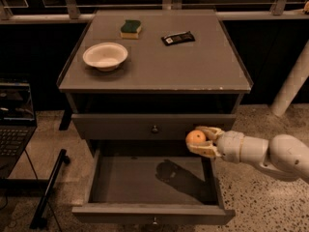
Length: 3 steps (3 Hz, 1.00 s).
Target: Pick orange from middle drawer and place on counter
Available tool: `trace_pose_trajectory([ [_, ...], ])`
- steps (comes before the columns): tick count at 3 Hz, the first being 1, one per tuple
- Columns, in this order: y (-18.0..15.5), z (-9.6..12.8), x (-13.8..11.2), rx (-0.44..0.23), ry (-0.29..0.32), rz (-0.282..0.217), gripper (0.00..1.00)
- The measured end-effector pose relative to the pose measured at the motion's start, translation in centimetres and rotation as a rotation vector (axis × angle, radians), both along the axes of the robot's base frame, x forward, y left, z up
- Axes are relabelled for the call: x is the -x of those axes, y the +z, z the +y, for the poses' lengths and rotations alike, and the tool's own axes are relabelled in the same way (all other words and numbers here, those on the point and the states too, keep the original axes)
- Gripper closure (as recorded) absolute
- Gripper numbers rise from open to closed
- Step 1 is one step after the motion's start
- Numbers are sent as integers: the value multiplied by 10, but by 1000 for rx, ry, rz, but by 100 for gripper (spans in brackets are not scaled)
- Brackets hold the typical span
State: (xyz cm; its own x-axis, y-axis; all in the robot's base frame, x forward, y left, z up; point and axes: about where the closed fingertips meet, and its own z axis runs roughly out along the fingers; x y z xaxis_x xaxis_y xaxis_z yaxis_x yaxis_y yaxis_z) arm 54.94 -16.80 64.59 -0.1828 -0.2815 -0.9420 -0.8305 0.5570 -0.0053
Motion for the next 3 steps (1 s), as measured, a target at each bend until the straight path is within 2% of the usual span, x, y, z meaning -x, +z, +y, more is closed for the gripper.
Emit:
trace_pose_trajectory([
  [1, 58, -11, -3, 4, -8, -90, 100],
  [2, 58, -11, -3, 4, -8, -90, 100],
  [3, 89, -4, 8, 25, 28, -123, 100],
])
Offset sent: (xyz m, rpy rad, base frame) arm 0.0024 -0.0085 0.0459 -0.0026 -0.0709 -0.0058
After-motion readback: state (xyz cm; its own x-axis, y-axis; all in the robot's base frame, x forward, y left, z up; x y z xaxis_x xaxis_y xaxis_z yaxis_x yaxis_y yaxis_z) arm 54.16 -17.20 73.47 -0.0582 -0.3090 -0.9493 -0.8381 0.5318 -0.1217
